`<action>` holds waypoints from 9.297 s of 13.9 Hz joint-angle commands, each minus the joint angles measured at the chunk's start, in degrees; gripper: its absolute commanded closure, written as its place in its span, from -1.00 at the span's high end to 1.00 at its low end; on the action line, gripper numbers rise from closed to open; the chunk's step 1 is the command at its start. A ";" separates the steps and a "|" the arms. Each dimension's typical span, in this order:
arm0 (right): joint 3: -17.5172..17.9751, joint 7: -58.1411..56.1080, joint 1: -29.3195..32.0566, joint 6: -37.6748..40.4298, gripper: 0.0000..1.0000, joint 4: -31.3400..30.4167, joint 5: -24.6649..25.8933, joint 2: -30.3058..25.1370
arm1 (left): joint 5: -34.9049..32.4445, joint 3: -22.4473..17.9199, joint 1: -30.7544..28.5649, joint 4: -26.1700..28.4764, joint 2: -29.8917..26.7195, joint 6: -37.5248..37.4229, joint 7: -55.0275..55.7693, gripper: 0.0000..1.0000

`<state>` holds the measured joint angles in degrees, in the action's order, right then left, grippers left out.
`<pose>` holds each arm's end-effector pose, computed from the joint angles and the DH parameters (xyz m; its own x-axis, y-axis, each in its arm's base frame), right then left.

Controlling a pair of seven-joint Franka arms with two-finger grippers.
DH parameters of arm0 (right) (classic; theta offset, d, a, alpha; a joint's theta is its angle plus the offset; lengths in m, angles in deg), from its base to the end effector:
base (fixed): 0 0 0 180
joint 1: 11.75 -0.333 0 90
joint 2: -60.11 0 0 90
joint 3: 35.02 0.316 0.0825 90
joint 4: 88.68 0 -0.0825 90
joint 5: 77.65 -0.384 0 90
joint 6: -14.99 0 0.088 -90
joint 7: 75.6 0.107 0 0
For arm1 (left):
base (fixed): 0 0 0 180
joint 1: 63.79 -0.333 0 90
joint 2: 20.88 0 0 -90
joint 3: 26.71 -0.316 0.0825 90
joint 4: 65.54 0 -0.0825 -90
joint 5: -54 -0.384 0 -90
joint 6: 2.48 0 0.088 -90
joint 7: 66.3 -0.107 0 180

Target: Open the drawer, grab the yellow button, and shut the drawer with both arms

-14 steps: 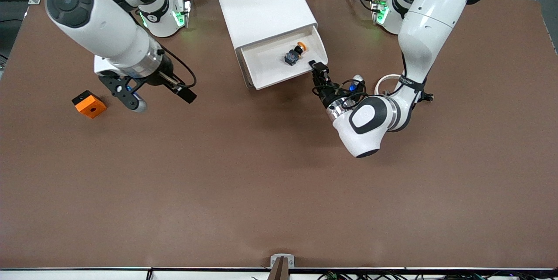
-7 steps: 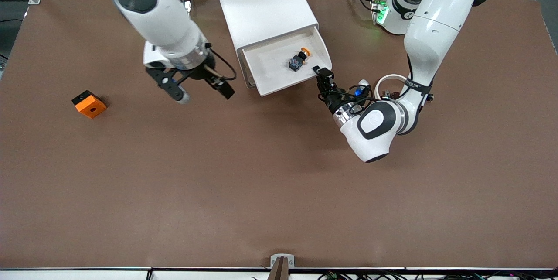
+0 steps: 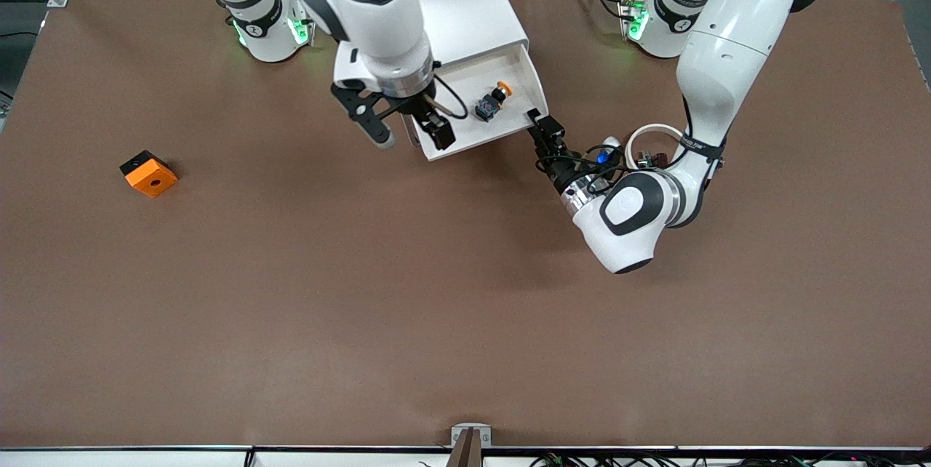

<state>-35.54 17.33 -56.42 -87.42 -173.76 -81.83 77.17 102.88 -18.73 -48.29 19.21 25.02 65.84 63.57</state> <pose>0.4636 0.4598 0.5044 0.6460 -0.7602 -0.0687 -0.7621 -0.6475 -0.0007 0.5253 -0.3209 0.2262 -0.4321 0.9018 -0.0044 0.1420 0.0632 -0.9878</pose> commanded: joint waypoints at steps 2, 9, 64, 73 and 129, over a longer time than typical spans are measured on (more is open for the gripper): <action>-0.53 5.06 -5.32 0.89 1.00 1.94 2.41 2.10 | -0.81 -0.07 0.05 -1.25 0.07 -0.46 -1.98 1.00; -0.53 9.45 -10.60 -0.33 1.00 2.73 5.22 6.58 | -5.71 0.19 -2.59 -8.10 -0.72 -2.57 -15.57 1.00; -0.88 -47.61 19.07 3.79 -1.00 10.91 0.66 9.31 | -42.82 0.37 -2.68 -8.64 -7.12 44.72 -80.13 1.00; -0.97 -74.83 41.49 -14.20 -1.00 -5.68 6.18 9.13 | -44.91 0.45 6.98 -8.55 -11.35 38.65 -72.67 1.00; -0.36 -87.85 46.70 33.41 1.00 19.44 4.26 -6.51 | -23.57 9.51 18.52 -6.35 -6.52 24.06 -58.15 1.00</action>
<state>-35.96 -74.42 -8.99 -54.49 -152.33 -77.31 73.27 79.01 -9.40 -28.05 13.36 18.33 90.77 4.74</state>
